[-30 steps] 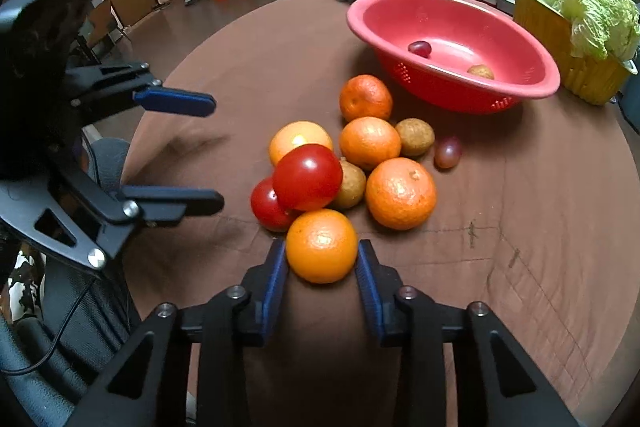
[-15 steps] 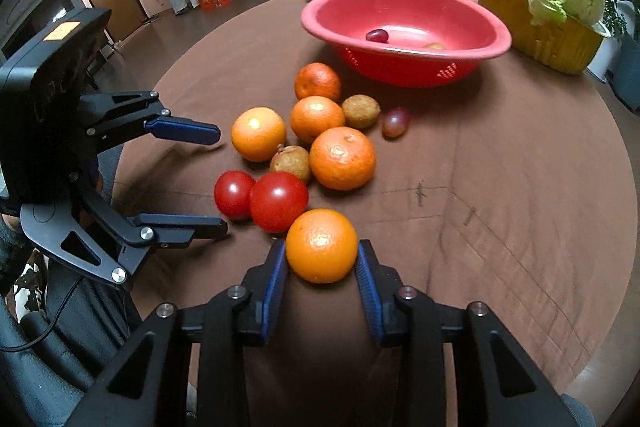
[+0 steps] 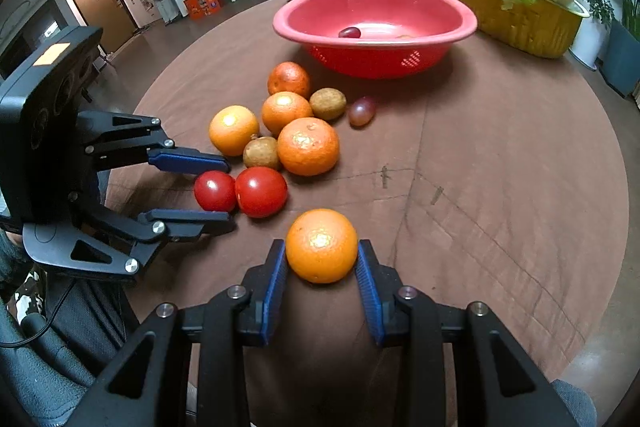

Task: Organize fruits
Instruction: 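Grasp a tangerine with the right tool while the left tool grasps a red tomato, then release the tangerine into the red basin with the right tool while the left tool releases the tomato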

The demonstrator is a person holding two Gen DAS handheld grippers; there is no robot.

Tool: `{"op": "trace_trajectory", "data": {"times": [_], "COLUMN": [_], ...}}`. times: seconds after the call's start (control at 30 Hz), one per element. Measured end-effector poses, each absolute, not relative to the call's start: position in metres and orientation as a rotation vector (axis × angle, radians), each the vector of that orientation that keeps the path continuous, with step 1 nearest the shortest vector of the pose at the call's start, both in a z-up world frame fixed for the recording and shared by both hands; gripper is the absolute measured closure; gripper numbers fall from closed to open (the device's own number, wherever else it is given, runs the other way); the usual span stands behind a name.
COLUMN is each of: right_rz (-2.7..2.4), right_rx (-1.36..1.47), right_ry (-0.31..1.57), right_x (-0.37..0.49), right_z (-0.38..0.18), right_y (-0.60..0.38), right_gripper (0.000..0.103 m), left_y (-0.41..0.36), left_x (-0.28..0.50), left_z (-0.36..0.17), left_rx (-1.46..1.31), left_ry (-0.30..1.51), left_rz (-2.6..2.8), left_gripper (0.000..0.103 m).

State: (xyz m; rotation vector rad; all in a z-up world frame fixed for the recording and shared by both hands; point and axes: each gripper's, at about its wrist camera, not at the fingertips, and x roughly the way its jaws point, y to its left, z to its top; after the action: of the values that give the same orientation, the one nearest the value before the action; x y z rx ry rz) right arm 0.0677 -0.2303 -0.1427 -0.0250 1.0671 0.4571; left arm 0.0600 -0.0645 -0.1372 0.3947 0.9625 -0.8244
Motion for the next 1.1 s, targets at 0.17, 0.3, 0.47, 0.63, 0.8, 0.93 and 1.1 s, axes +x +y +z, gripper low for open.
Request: {"op": "trace_trajectory", "data": {"times": [0.17,0.3,0.47,0.63,0.8,0.93,1.1], "right_rz": [0.456,0.451,0.445,0.443,0.432,0.404,0.387], "right_rx": [-0.019,-0.008,-0.001,0.002,0.008,-0.026,-0.073], "right_ry": [1.06,1.062,1.065,1.068,1.044,1.008,0.936], "right_x": [0.066,0.065,0.066,0.067,0.072,0.088,0.123], "right_z": [-0.141,-0.142,-0.142,-0.141,-0.13,-0.112,-0.078], "right_y": [-0.232,-0.234,-0.236,-0.237,-0.245,-0.253,-0.258], "right_gripper": [0.065,0.065,0.065,0.065,0.065,0.065,0.065], "left_y": [-0.065,-0.06,-0.053,-0.039,-0.026,-0.016,-0.02], "left_x": [0.058,0.056,0.055,0.057,0.068,0.102,0.151], "left_z": [-0.138,-0.137,-0.134,-0.127,-0.107,-0.082,-0.061], "left_rx": [0.397,0.385,0.379,0.356,0.332,0.312,0.336], "left_ry": [0.954,0.954,0.948,0.936,0.898,0.857,0.824], "left_rz": [-0.827,-0.827,-0.825,-0.819,-0.8,-0.739,-0.677], "left_gripper": [0.075,0.075,0.075,0.075,0.075,0.075,0.075]}}
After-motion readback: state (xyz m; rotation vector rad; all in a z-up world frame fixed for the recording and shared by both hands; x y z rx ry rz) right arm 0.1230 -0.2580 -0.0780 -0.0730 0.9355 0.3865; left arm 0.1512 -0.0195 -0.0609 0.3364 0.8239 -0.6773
